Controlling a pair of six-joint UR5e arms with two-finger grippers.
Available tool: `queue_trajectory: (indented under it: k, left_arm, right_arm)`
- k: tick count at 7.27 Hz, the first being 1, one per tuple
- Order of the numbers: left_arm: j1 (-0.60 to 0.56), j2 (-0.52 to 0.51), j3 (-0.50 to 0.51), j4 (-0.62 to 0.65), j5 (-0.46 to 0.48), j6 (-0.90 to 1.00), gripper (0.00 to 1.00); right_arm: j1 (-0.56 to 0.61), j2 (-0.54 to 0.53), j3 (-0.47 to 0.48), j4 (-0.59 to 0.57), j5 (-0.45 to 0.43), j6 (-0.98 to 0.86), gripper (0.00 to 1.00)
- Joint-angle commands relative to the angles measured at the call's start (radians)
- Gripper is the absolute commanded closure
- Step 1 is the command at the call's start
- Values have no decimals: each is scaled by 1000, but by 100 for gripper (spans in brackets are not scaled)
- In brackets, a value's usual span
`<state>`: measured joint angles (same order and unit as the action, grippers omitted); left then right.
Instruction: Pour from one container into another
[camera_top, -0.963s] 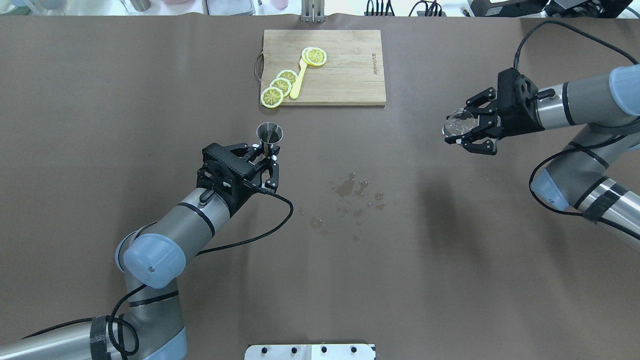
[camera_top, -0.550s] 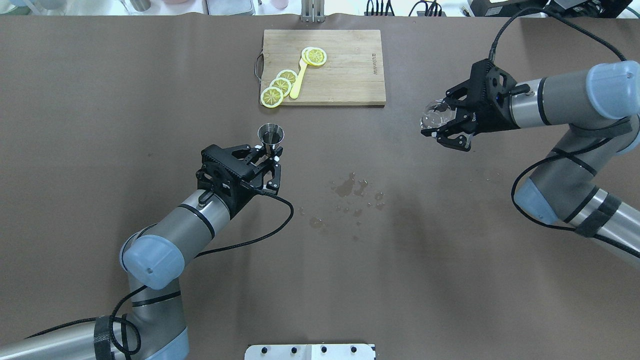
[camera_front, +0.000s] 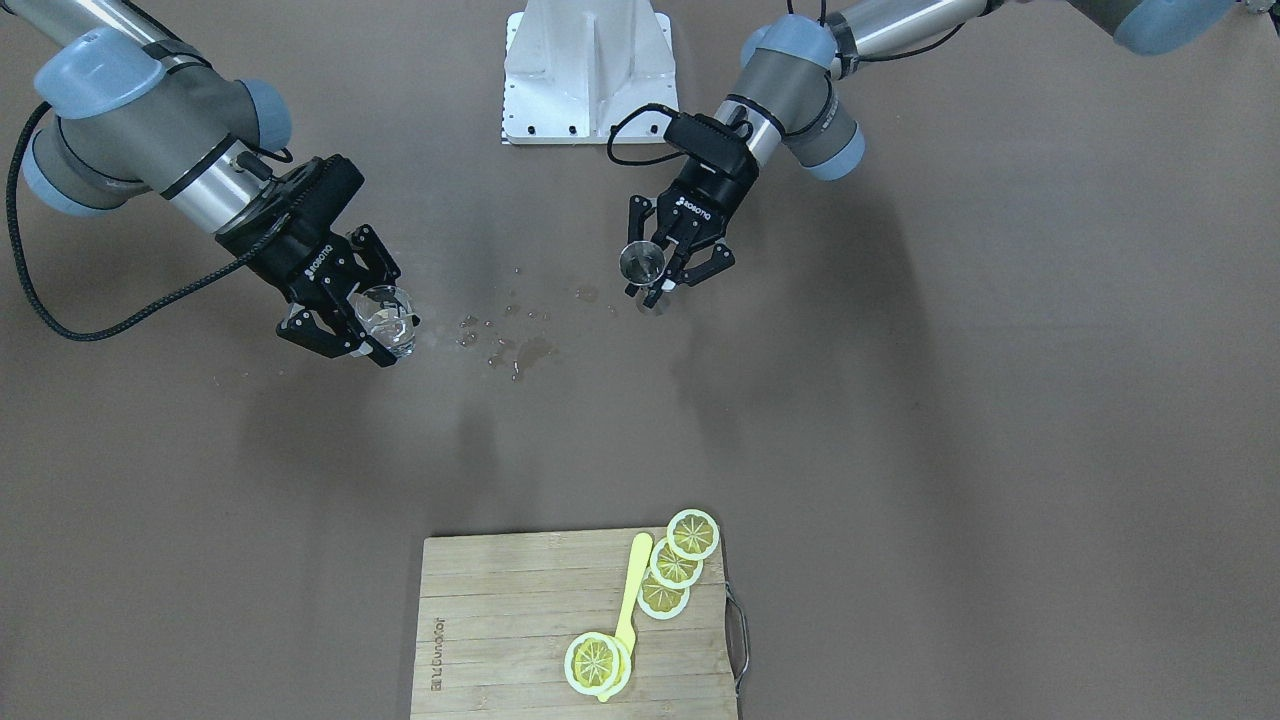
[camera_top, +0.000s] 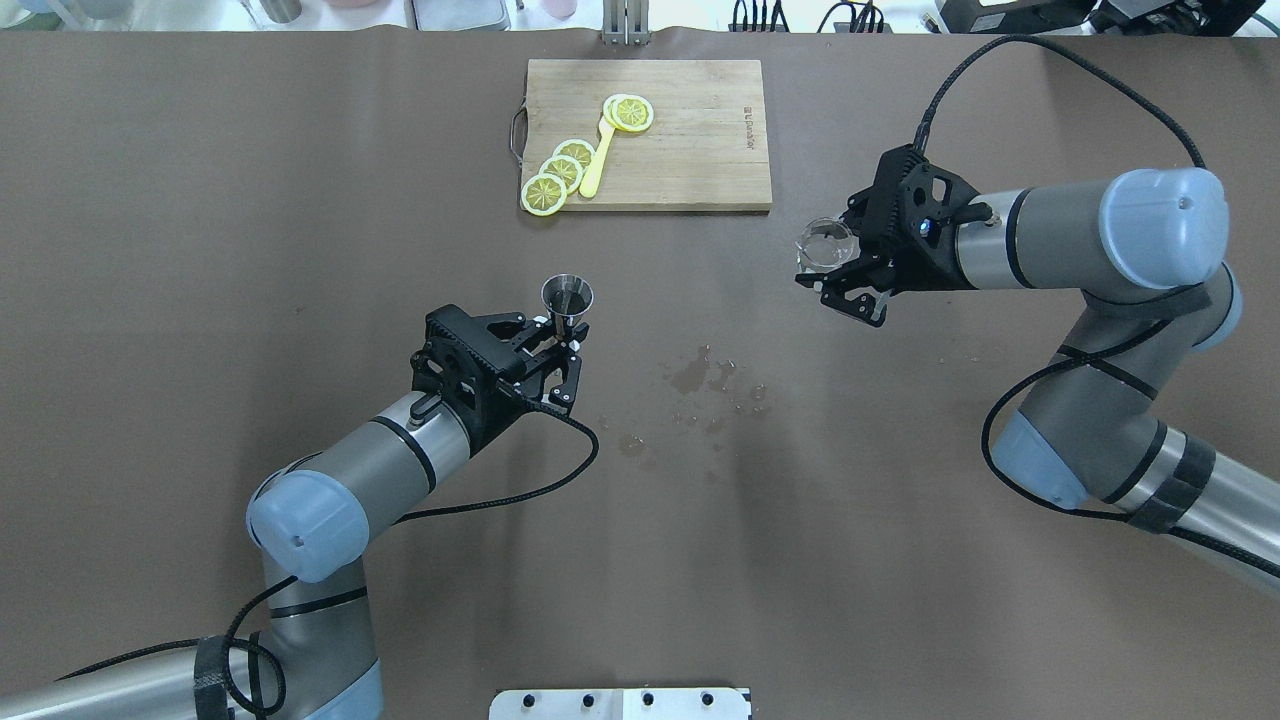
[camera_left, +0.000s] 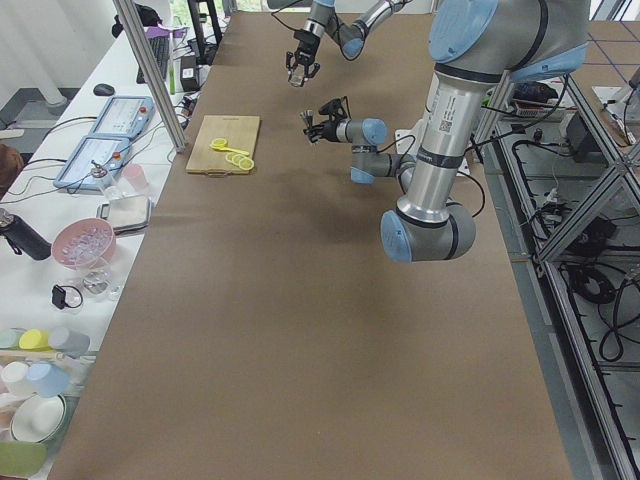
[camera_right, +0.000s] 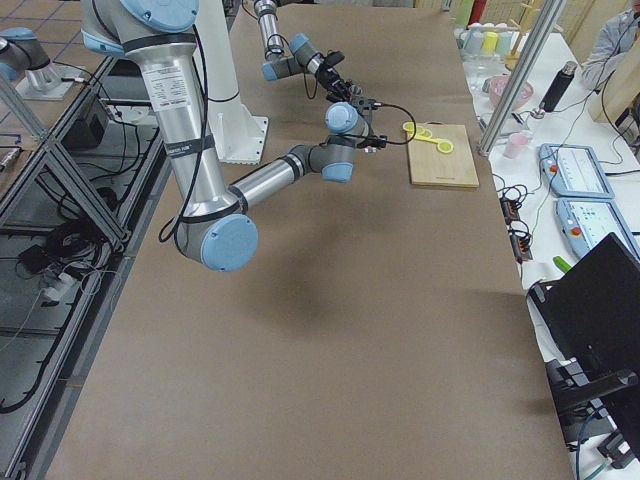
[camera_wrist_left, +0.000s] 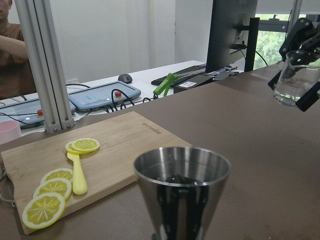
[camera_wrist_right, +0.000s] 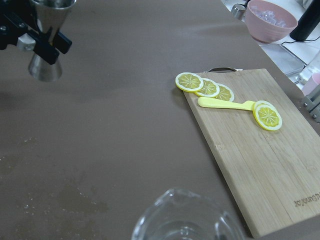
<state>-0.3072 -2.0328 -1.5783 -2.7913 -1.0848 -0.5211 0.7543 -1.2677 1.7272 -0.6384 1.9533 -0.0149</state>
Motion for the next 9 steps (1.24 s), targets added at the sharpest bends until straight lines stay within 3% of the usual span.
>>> queue_trajectory:
  k: [1,4,7,9]
  left_arm:
    - [2,-18,1,1,-32,3,100]
    - [0,-21,6,3,-27,13,100]
    - [-1,-24,7,7,-21,15,100]
    - [-3,-27,7,9,-23,15,100]
  right_arm:
    - [5,17,5,-17,96,-3,100]
    - [60,95,6,-157,289,-62,100]
    - [59,100,115,-364,302,-126,100]
    - [59,152,123,-450,300,-137,100]
